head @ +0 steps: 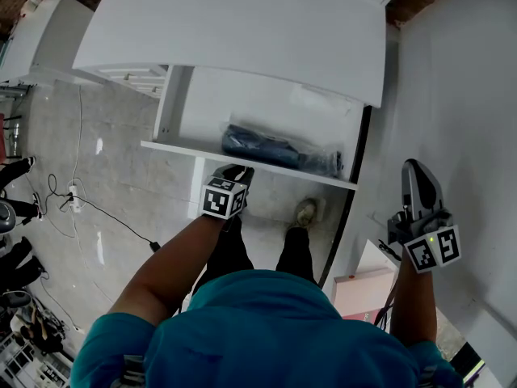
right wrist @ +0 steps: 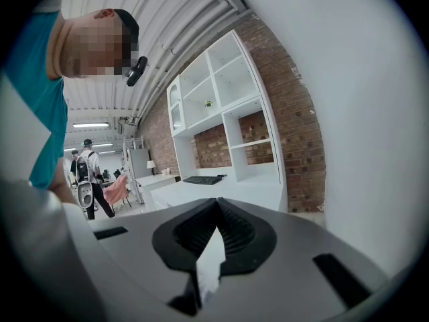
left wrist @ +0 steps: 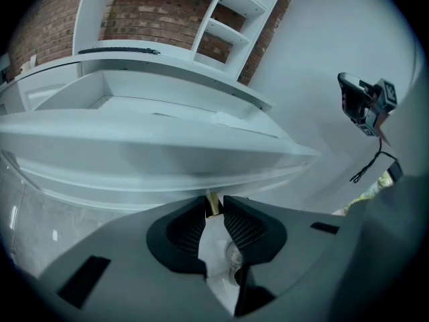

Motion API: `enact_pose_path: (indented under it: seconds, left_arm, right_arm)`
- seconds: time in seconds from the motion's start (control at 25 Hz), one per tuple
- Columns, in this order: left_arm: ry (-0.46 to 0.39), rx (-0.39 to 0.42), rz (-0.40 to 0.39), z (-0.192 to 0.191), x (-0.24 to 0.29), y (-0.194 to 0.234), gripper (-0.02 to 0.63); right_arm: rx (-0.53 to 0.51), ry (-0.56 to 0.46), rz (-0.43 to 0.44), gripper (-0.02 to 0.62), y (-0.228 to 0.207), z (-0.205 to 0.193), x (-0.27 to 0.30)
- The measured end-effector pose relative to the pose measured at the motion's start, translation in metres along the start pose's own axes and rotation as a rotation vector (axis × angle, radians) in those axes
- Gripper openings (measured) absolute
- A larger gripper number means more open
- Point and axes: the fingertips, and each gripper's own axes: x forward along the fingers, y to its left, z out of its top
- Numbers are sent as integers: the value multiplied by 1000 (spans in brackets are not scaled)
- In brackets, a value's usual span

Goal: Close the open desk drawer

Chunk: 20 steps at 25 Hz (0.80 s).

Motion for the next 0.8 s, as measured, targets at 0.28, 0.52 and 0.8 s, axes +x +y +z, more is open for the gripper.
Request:
enact_pose_path:
  seconds: [0.28, 0.52, 0.8]
  left_arm:
    - [-12, -10, 11, 22, 11, 7, 92]
    - [-19, -17, 4, 36, 15, 11, 94]
    - [-20, -12, 2, 50, 24, 15, 94]
  right_arm:
    - [5, 2, 1, 22, -7, -1, 6]
    - [10, 2, 1, 22, -10, -1, 10]
    - [13, 5, -4, 22, -18, -4, 14]
